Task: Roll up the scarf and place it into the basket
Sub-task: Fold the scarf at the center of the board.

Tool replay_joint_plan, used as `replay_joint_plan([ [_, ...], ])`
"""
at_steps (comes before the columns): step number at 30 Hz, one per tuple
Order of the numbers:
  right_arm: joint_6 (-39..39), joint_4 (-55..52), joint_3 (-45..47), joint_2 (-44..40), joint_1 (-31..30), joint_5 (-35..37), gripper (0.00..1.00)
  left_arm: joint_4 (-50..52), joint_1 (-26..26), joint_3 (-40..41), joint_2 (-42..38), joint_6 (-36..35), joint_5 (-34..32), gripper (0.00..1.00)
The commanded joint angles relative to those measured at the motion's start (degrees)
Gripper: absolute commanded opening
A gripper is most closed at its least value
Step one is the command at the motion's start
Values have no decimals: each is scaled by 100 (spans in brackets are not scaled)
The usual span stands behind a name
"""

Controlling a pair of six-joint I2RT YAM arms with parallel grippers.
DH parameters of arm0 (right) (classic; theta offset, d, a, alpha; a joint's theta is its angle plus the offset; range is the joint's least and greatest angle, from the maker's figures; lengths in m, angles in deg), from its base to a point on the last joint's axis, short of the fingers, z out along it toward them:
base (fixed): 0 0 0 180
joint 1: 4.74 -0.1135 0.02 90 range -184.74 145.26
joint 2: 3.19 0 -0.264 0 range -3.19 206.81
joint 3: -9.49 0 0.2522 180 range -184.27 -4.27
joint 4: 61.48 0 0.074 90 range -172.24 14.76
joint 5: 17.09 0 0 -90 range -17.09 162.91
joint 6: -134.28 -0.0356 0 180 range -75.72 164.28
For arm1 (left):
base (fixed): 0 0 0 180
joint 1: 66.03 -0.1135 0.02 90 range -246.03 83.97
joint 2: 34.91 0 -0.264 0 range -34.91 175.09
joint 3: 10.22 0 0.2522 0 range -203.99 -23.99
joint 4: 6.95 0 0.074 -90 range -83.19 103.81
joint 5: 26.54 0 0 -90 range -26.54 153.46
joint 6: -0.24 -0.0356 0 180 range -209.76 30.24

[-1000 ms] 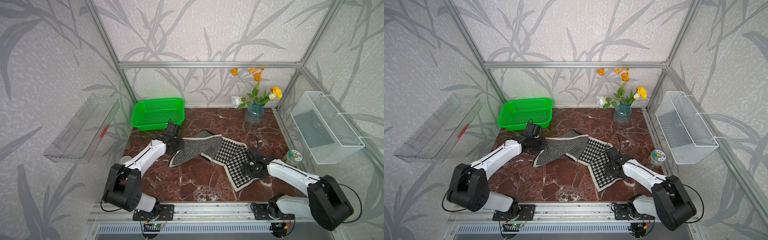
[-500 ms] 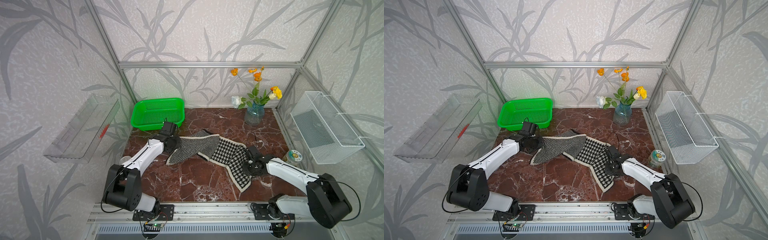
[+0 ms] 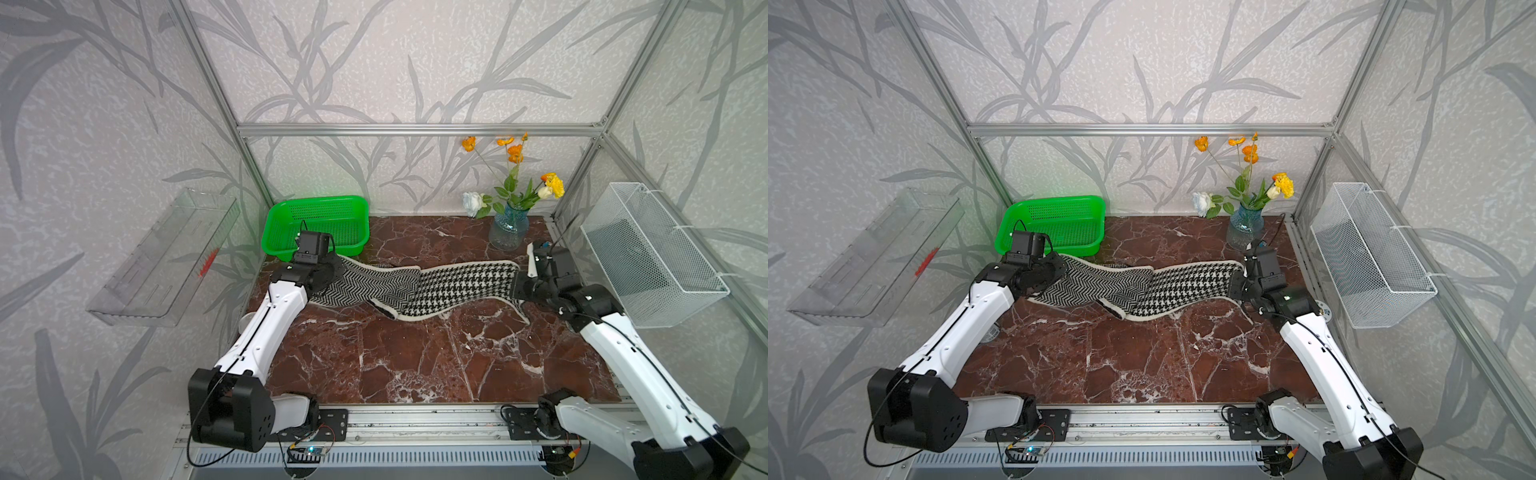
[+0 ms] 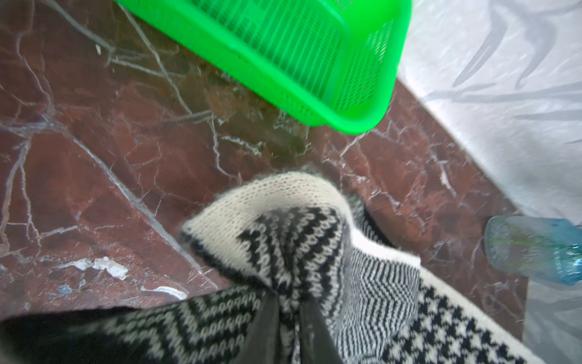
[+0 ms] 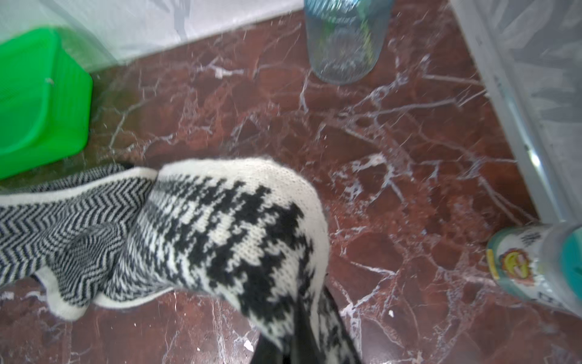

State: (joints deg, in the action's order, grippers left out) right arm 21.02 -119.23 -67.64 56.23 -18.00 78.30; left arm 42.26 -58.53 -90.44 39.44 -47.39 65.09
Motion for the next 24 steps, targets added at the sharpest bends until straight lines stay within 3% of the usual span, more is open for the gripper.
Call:
replay_joint_plan([
  [1, 471, -319, -455, -66, 416, -227, 0, 402, -40, -401, -76, -157, -12, 17],
  [10, 856, -306, -948, 65, 1296, -756, 0, 867, -198, -598, -69, -400, -361, 17],
  [19, 1063, -469, -1736, 267, 2326, -1452, 1, 1239, -994, -1056, -56, -619, -724, 17],
  [24, 1059, -695, -2302, 386, 2586, -1358, 2, 1211, -1436, -1089, -63, -548, -681, 17],
])
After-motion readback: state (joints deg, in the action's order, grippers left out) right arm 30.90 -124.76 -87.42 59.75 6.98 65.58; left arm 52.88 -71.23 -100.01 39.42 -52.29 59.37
